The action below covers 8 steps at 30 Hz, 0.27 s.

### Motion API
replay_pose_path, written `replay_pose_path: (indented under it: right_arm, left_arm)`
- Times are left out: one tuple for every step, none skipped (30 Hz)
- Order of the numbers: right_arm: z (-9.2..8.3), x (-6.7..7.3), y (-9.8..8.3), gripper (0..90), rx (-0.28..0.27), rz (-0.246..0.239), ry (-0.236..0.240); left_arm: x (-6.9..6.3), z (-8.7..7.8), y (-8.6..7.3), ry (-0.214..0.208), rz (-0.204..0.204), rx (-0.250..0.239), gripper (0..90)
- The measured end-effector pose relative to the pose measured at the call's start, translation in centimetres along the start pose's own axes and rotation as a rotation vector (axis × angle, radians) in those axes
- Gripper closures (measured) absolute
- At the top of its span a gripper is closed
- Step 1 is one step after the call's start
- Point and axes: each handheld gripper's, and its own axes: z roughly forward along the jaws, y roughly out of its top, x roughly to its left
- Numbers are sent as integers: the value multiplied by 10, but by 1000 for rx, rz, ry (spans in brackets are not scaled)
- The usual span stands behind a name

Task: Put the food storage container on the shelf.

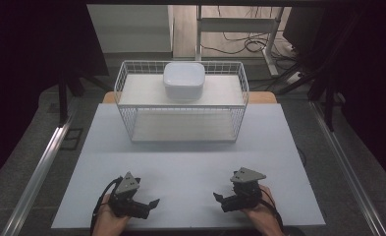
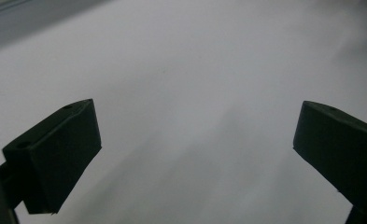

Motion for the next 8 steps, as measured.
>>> replay_pose_path:
  right_arm:
    - [2, 0, -2, 0, 14, 0, 1]
    - [4, -1, -3, 0, 24, 2, 2]
    - [4, -1, -3, 0, 24, 2, 2]
    - [6, -1, -4, 0, 35, 2, 1]
    - [8, -2, -5, 0, 51, 1, -1]
    - [9, -2, -5, 0, 55, 0, -5]
    - [9, -2, -6, 0, 59, -2, -8]
    - [9, -2, -6, 0, 62, -3, -11]
  left_arm:
    - [1, 2, -1, 1, -2, 9, 7]
    - [2, 3, -2, 5, -2, 20, 7]
    - [2, 3, -2, 5, -2, 20, 7]
    - [3, 4, -3, 8, -4, 30, 7]
    - [4, 5, -3, 9, -8, 39, 7]
    - [4, 6, -3, 10, -8, 39, 7]
    - [3, 6, -3, 12, -6, 37, 7]
    - [3, 6, -3, 12, -6, 37, 7]
